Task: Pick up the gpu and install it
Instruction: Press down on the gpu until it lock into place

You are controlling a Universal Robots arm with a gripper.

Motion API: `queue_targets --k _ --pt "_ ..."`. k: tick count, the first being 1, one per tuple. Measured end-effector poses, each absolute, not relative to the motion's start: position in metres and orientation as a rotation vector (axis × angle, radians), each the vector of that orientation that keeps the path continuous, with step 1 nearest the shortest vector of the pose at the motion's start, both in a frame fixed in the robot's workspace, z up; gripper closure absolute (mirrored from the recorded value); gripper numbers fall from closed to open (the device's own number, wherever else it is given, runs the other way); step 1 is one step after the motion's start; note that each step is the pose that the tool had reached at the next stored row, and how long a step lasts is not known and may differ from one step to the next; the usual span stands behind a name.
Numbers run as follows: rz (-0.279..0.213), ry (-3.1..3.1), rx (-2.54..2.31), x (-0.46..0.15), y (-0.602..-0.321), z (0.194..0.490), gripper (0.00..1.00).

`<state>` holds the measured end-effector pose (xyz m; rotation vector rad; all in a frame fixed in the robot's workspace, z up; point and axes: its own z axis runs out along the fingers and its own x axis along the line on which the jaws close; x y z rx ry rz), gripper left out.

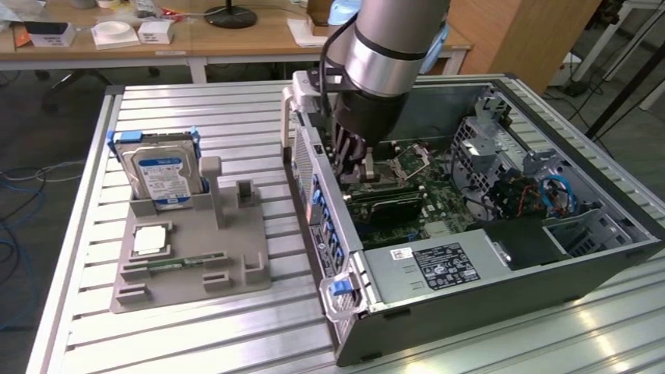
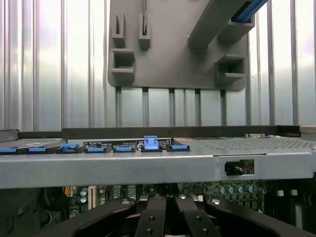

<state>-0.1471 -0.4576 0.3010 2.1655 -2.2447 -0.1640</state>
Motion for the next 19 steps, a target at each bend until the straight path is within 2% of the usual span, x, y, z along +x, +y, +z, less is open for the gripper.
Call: queue_targets --k 19 --pt "-0.176 -2.247 2.167 -0.1465 -0.4582 0.2995 0.89"
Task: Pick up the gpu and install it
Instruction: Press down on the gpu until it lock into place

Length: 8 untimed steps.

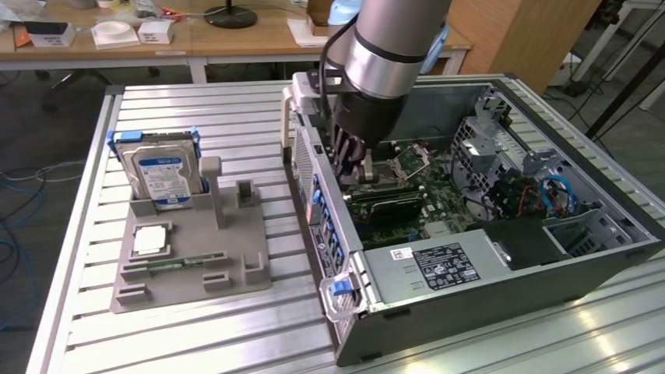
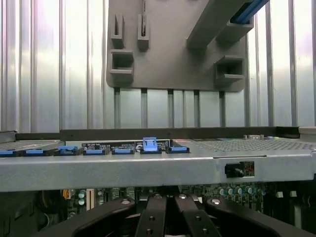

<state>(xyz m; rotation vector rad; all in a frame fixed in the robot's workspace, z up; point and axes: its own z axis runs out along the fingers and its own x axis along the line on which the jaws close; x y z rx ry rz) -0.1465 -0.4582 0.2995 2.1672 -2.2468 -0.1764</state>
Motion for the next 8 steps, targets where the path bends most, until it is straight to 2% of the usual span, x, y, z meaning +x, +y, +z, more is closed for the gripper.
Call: queue_targets --k 8 --pt "-0.184 -2.249 2.17 -0.124 -0.458 0.3 0.89"
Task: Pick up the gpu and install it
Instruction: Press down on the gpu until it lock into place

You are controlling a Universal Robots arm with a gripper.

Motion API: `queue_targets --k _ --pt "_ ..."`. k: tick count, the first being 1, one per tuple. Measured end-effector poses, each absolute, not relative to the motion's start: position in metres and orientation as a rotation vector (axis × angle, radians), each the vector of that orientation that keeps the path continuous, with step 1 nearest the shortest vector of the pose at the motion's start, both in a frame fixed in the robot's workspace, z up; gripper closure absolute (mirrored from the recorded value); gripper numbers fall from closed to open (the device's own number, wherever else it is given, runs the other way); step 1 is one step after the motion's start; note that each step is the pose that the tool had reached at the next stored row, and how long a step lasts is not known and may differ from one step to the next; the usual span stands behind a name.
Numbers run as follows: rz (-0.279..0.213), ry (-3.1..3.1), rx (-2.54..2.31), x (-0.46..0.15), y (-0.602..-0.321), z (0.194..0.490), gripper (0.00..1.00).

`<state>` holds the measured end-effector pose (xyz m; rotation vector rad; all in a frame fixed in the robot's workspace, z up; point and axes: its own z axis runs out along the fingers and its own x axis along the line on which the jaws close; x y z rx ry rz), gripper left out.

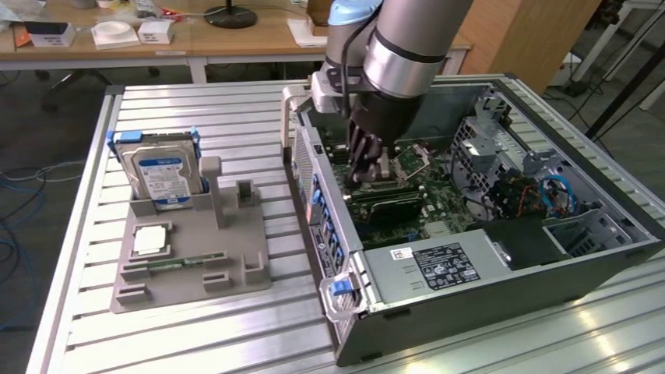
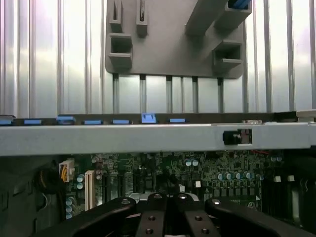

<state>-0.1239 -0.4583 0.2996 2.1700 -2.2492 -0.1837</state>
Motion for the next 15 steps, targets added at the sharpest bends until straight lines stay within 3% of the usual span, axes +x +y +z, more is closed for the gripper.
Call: queue_targets --k 15 --pt "-0.198 -2.253 2.176 -0.097 -0.458 0.3 0.89"
